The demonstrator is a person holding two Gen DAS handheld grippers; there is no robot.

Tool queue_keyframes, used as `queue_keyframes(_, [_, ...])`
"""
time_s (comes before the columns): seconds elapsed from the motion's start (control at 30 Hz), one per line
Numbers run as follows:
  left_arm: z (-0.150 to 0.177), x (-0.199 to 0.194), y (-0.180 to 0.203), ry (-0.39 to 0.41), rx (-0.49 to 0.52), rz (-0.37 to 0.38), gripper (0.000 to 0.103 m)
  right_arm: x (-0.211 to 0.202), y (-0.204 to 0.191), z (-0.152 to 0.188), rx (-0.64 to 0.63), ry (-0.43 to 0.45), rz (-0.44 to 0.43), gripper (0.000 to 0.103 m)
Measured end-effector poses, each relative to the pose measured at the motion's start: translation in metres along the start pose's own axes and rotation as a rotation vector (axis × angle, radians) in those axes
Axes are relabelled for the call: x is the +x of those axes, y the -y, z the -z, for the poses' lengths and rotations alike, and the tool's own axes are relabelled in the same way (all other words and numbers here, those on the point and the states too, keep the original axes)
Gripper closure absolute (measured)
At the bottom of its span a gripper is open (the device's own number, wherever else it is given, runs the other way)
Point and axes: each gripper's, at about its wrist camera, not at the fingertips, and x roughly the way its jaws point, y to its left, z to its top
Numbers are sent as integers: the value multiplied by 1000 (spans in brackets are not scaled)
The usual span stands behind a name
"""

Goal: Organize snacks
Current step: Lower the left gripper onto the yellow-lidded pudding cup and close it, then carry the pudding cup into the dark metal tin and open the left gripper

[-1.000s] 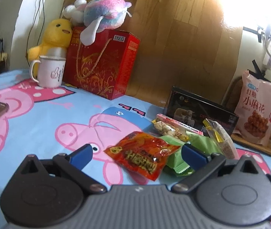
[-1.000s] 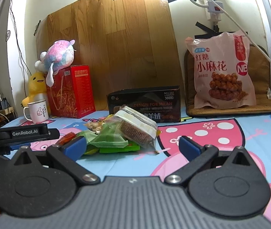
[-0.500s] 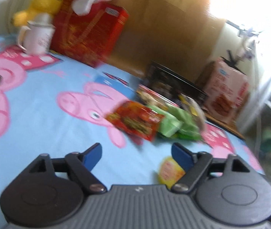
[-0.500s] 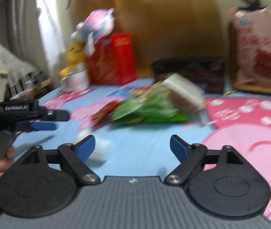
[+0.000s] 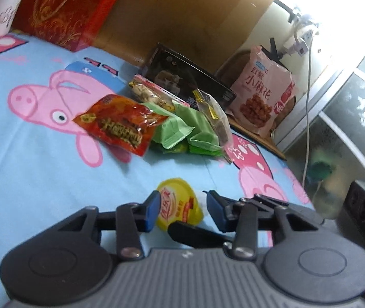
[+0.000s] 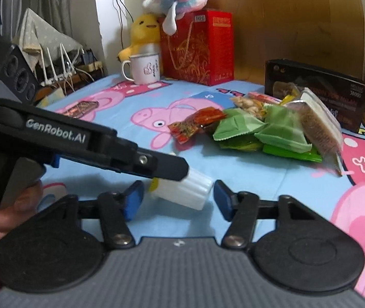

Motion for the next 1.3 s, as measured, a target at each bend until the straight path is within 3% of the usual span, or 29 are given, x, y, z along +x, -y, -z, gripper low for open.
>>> queue_keyframes(0.13, [0,13,12,-45,31,34,63,-14,15,5,64,8,9,47])
queue_keyframes(0.5, [25,50,90,-170,244,131,62,-81,44,43,164,31,170,47])
queue_keyframes(0.7, [25,52,95,-201,257,76,54,-83,49,51,176,41,185,43])
queue_keyframes(0.83, [25,58,103,-221,280,74,58,-80,51,53,175,44,165,44])
queue_keyframes(1.0, [16,60,112,-186,317,56,58,-77,52,48,158,61,184,48])
queue_keyframes(1.3, [-54,80,124,-63,371,17,58,-57,75,-7,84,177,243,48])
